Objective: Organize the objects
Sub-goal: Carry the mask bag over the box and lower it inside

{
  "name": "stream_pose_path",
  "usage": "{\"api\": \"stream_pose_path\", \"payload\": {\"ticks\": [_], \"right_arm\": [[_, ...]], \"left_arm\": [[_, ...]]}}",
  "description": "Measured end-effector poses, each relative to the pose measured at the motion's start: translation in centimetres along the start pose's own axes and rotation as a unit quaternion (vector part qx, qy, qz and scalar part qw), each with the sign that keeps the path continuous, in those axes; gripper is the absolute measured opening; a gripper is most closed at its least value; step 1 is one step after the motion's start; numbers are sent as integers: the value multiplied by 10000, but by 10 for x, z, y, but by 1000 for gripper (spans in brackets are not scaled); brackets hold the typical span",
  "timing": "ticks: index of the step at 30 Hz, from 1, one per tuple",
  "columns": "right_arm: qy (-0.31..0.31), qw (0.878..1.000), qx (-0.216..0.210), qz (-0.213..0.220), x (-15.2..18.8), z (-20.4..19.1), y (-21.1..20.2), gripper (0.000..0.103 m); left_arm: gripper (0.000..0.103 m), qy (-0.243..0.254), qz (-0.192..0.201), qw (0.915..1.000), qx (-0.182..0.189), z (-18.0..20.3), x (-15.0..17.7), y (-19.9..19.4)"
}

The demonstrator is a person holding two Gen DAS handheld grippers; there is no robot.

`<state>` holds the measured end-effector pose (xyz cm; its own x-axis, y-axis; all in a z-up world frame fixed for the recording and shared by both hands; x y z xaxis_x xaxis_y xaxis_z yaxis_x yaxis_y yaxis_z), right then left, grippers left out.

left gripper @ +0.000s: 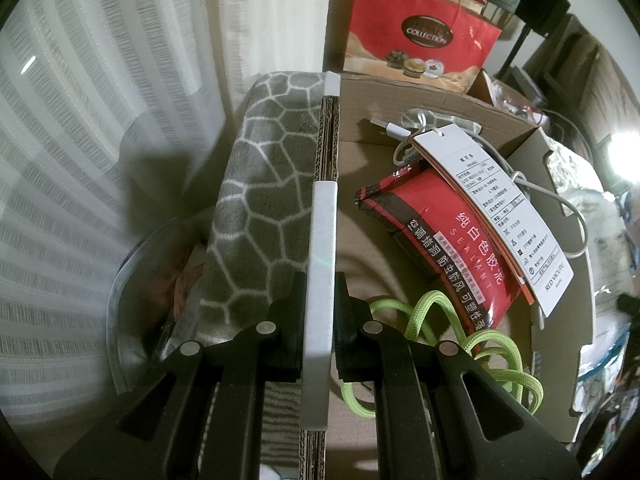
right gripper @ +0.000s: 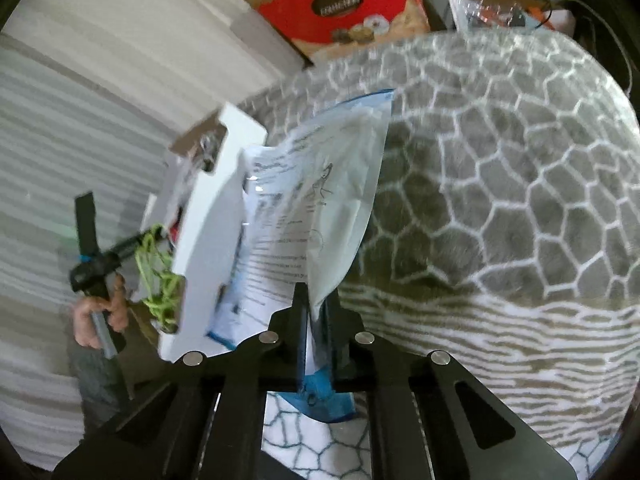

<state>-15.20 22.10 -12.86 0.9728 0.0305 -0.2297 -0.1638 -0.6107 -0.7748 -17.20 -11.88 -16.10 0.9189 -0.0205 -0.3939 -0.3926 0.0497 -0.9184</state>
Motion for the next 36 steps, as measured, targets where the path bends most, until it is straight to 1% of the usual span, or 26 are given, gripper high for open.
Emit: {"api": "stream_pose_path", "payload": {"ticks": [4,10,16,23,29,32,36], "right_arm": [[-33,9998,-26,181,-10,-11,-21,5],[-59,9992,39,404,-24,-23,-44,5],[-121,9983,-7,569,-36,-36,-63,4],[-298,9964,-290,739,-48,-70,-83,4],[-490,9945,-649,660,-52,-110,-77,4],[-531,9939,-821,505,-52,-127,-58,4],[-533,9939,-931,276,-48,-138,-31,4]], "left_arm": [[11,-3,0,10000,4,0,0,0],[11,-3,-1,10000,5,0,0,0],[11,-2,-2,10000,0,0,0,0],[10,-2,-3,10000,2,1,0,0],[10,-14,-3,10000,9,0,1,0],[10,-31,-7,10000,29,-2,3,0],[10,-73,-17,9999,86,-4,2,0]]}}
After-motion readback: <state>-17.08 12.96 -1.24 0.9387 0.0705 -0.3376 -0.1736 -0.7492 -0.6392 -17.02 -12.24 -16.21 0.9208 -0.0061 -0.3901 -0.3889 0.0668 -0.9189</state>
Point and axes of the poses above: each gripper's, at about its wrist camera, not at the fingertips, and y roughly the way its jaws point, z to its right, x to its underside, the point moved 5 cm from there along y, roughly the way its jaws point, and after that the axes turned 7 degrees about y, right-handed, at the moved point
